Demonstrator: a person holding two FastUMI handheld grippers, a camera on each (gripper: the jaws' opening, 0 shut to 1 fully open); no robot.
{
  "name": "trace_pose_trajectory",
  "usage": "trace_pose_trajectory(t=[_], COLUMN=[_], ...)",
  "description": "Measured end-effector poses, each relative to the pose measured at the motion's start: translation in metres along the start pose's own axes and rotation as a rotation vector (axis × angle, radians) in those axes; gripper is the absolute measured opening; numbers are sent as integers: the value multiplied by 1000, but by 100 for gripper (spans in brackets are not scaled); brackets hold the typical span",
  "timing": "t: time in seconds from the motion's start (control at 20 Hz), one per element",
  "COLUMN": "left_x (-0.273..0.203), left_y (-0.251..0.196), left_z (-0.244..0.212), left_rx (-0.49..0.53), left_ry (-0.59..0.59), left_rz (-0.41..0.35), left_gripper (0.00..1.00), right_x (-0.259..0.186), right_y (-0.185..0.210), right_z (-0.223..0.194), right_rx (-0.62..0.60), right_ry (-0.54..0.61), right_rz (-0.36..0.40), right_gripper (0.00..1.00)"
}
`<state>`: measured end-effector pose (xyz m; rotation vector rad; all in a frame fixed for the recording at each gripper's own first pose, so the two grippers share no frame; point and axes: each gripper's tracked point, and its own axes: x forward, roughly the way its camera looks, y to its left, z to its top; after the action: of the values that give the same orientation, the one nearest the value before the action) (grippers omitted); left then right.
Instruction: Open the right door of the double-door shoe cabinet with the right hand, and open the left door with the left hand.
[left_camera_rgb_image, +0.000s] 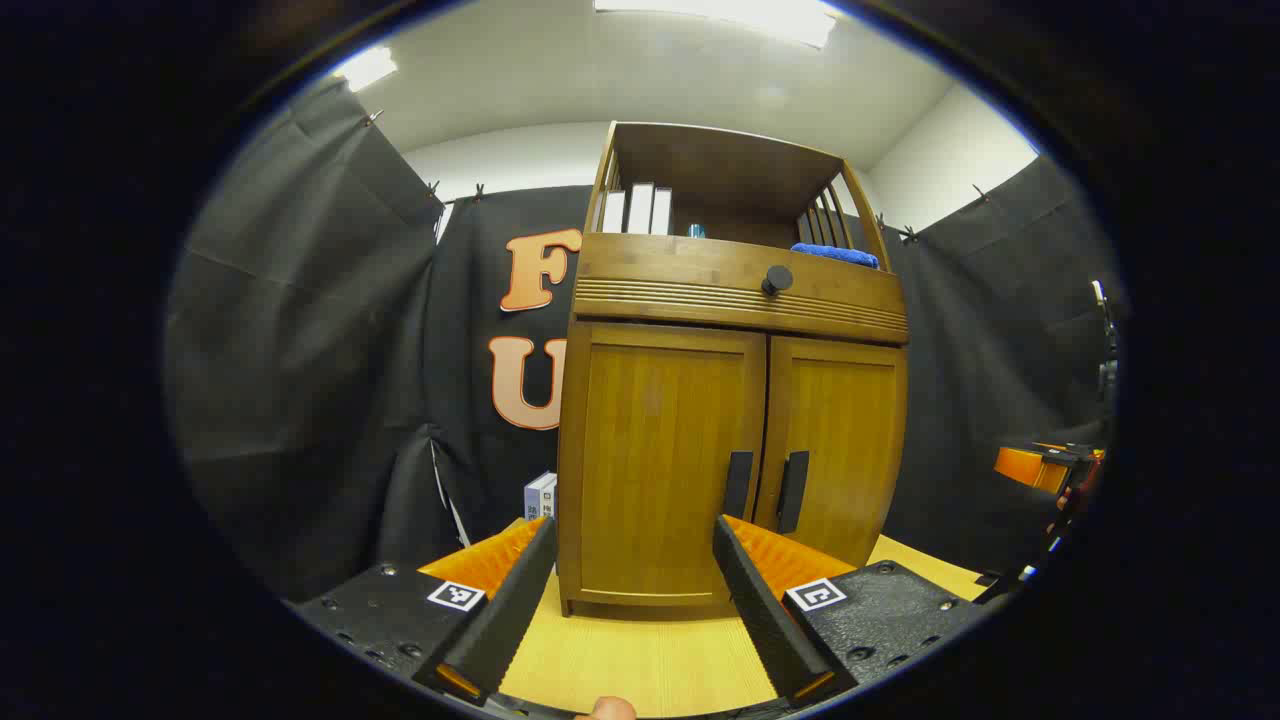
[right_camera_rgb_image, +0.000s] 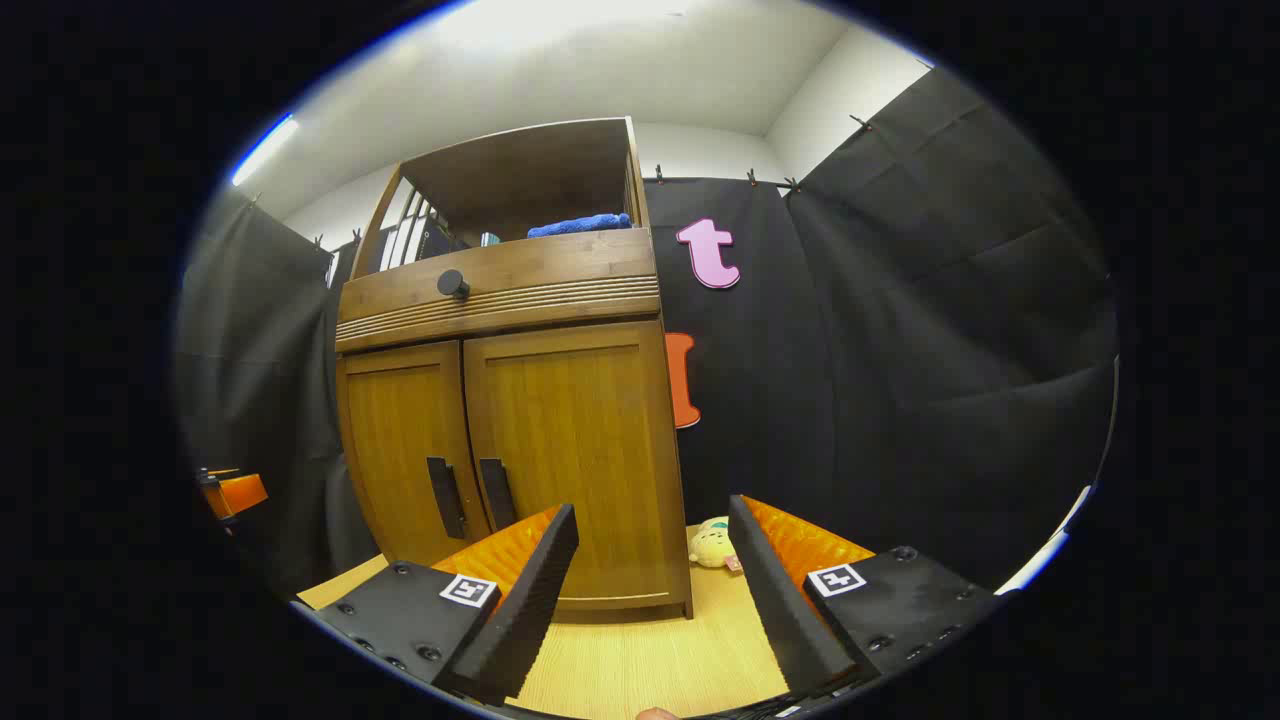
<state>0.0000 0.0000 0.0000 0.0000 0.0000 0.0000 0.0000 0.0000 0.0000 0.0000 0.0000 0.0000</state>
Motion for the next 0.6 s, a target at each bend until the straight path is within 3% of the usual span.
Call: trace_pose_trajectory(t=[0.15, 0.2, 0.5, 0.55, 0.6], left_x=[3, 3, -4, -3, -2], left_y=[1, 2, 4, 2, 3], left_z=[-2, -2, 10, 12, 11], left_rx=[-4, 3, 24, 21, 18], left_ry=[2, 3, -35, -39, -41], left_rz=[2, 8, 18, 13, 10], left_gripper=[94, 92, 94, 92, 92], right_x=[3, 3, 4, 4, 5], right_y=[4, 6, 4, 5, 4], right_z=[-2, -3, 7, 6, 5], right_rx=[2, 2, -14, -13, -13], right_ry=[1, 3, -25, -26, -22], right_rz=[7, 12, 10, 10, 9], right_gripper=[89, 98, 97, 89, 89])
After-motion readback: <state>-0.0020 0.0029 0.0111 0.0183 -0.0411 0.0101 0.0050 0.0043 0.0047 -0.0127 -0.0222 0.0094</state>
